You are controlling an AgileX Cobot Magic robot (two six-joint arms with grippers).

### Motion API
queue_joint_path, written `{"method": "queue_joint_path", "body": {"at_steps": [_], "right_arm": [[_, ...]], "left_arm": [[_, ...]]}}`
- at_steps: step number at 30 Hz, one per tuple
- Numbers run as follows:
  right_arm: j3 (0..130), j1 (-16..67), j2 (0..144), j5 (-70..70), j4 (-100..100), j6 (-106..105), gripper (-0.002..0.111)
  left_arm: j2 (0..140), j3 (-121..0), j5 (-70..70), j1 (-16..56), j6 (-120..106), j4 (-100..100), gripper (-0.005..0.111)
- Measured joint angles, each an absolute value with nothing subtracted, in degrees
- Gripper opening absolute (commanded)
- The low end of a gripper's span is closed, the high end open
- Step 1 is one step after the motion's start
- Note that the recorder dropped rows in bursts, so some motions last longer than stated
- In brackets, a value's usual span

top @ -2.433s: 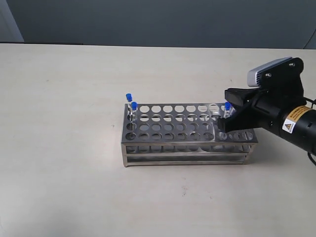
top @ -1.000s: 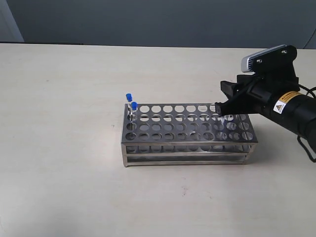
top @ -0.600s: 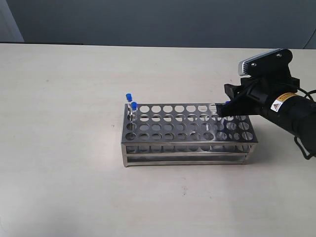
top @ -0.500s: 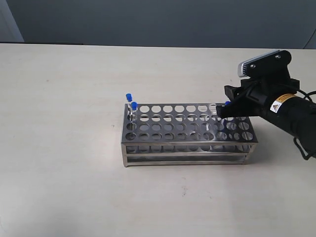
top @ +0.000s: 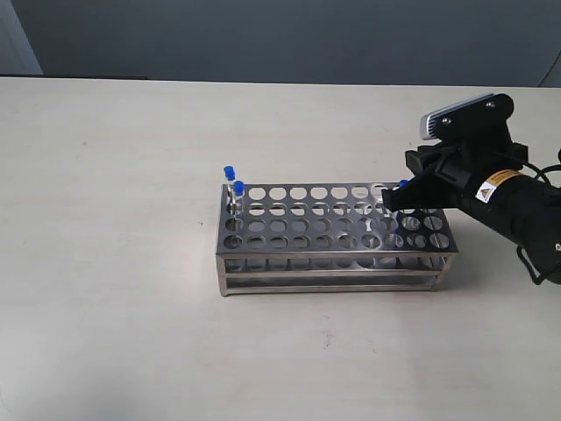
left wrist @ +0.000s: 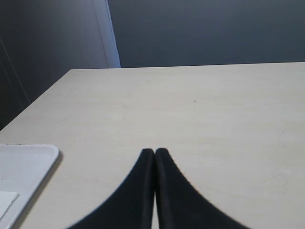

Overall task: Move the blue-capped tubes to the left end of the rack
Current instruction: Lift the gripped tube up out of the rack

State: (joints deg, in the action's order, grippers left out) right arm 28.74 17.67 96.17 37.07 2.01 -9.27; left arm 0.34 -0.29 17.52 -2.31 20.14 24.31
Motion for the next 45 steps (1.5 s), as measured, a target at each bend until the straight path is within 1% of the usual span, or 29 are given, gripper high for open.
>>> {"method": "queue_joint_path", "body": {"at_steps": [11, 28, 45], "right_arm": [[28.74, 17.67, 95.18, 36.89, 2.12, -9.27, -0.001], [28.74, 17.67, 85.60, 30.63, 2.12, -9.17, -0.001], [28.74, 17.67, 78.73, 29.20, 1.92, -9.26, -0.001]], "left_arm": [[0.34, -0.29, 17.52, -2.31, 20.14, 24.31, 0.000], [0.34, -0.29, 17.52, -2.31, 20.14, 24.31, 0.000], [0.34, -0.29, 17.52, -2.31, 20.14, 24.31, 0.000]]}}
